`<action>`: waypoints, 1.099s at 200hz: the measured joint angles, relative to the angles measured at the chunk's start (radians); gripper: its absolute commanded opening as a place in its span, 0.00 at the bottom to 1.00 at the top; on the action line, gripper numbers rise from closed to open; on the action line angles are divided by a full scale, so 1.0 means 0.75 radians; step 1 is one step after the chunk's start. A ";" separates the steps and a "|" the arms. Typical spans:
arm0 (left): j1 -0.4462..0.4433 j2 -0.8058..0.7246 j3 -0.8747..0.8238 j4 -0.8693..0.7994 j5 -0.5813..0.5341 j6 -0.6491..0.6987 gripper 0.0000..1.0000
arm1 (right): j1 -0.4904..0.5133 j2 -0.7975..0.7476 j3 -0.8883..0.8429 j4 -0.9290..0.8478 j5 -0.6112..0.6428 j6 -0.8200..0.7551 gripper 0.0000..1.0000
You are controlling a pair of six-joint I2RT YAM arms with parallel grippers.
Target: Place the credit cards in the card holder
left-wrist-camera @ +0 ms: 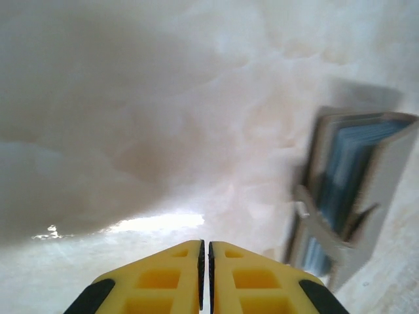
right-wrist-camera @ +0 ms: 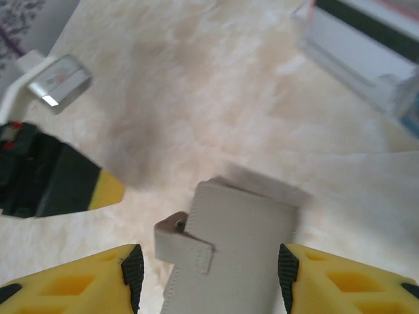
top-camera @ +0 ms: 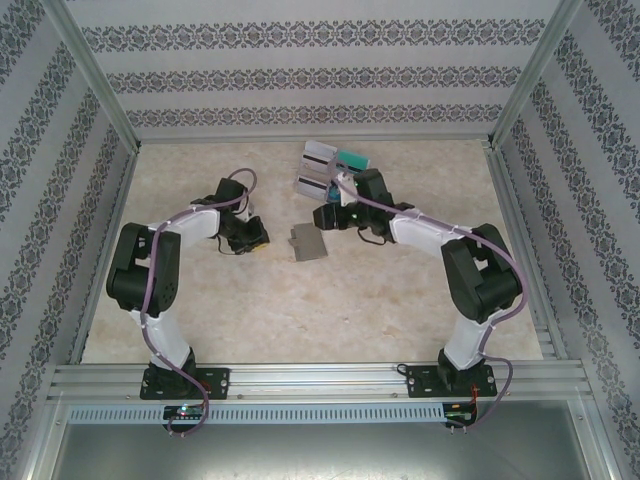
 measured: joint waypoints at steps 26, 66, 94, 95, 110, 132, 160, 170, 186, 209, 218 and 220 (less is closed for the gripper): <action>-0.066 -0.004 0.155 -0.091 -0.028 0.020 0.20 | -0.008 0.074 0.116 -0.182 0.024 0.012 0.54; -0.196 0.023 0.339 -0.144 -0.025 0.030 0.23 | 0.002 0.232 0.140 -0.322 0.004 0.079 0.54; -0.214 0.125 0.364 -0.146 -0.010 0.030 0.23 | -0.003 0.285 0.150 -0.320 -0.040 0.144 0.54; -0.214 0.128 0.364 -0.146 -0.010 0.029 0.23 | -0.003 0.286 0.151 -0.317 -0.043 0.148 0.54; -0.214 0.213 0.365 -0.149 -0.008 0.030 0.22 | 0.004 0.313 0.168 -0.290 -0.077 0.183 0.54; -0.213 0.320 0.354 -0.154 -0.010 0.035 0.21 | 0.018 0.337 0.193 -0.270 -0.122 0.225 0.54; -0.211 0.315 0.336 -0.132 -0.011 0.036 0.17 | 0.045 0.381 0.221 -0.217 -0.181 0.272 0.54; -0.210 0.307 0.315 -0.113 -0.012 0.038 0.17 | 0.044 0.384 0.228 -0.202 -0.206 0.293 0.53; -0.211 0.289 0.280 -0.076 -0.016 0.038 0.16 | 0.046 0.403 0.237 -0.175 -0.244 0.318 0.50; -0.210 0.278 0.256 -0.044 -0.018 0.039 0.14 | 0.063 0.427 0.231 -0.127 -0.303 0.368 0.38; -0.210 0.276 0.252 -0.039 -0.021 0.039 0.14 | 0.066 0.431 0.223 -0.104 -0.326 0.390 0.34; -0.209 0.276 0.252 -0.040 -0.021 0.040 0.14 | 0.068 0.431 0.221 -0.098 -0.330 0.391 0.32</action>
